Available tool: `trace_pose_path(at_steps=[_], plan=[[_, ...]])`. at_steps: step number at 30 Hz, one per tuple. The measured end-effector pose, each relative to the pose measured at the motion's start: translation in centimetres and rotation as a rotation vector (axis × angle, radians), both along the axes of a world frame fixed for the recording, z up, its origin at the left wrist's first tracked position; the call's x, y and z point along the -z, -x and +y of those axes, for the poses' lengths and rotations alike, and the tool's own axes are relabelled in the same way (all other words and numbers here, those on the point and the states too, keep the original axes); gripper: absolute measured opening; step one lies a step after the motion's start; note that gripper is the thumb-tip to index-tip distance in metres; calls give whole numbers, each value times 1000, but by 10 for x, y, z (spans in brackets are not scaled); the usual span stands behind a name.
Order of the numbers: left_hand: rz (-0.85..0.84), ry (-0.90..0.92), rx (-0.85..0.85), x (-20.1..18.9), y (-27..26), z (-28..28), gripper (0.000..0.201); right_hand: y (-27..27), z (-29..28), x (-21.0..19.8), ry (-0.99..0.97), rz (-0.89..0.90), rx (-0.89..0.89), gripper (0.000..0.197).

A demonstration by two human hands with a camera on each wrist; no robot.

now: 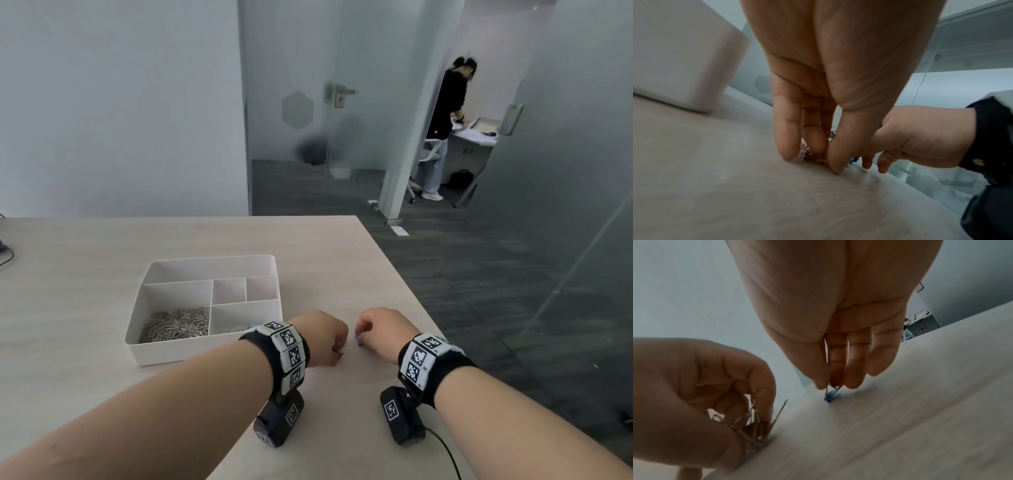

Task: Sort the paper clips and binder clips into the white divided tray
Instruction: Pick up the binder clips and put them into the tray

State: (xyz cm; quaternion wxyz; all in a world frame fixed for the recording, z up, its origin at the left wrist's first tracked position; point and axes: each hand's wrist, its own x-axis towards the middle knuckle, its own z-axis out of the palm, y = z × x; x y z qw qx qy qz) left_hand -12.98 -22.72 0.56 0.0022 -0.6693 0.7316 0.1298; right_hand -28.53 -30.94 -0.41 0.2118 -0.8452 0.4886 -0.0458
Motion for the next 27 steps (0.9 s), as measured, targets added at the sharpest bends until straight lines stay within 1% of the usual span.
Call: trace_pose_path(at_steps=[8,10,12,14,17,20,22,24,27], plan=[[40,-59,-11,-10,-11,26,23,-20,16,-8,-5,4,-43,12],[103,-78,-34,-16,-13,32,21,-25,20,-11,-1,5,-52,13],[245,-45,-86,-23,-19,39,15,-29,22,-13,5,9,-48,15],[461,2,-166,-29,-30,45,11,-32,23,-12,22,8,-28,16],[777,86,-319,-42,-58,54,10,-37,25,-10,40,-26,9,14],[974,203,-475,-54,-93,60,12,-46,27,-8,35,-118,30,13],[1008,292,-581,-57,-116,61,12,-55,28,-8,27,-221,54,12],[990,351,-664,-57,-135,59,11,-66,31,-11,25,-331,72,12],[920,374,-710,-53,-149,55,11,-82,37,-19,19,-503,56,12]])
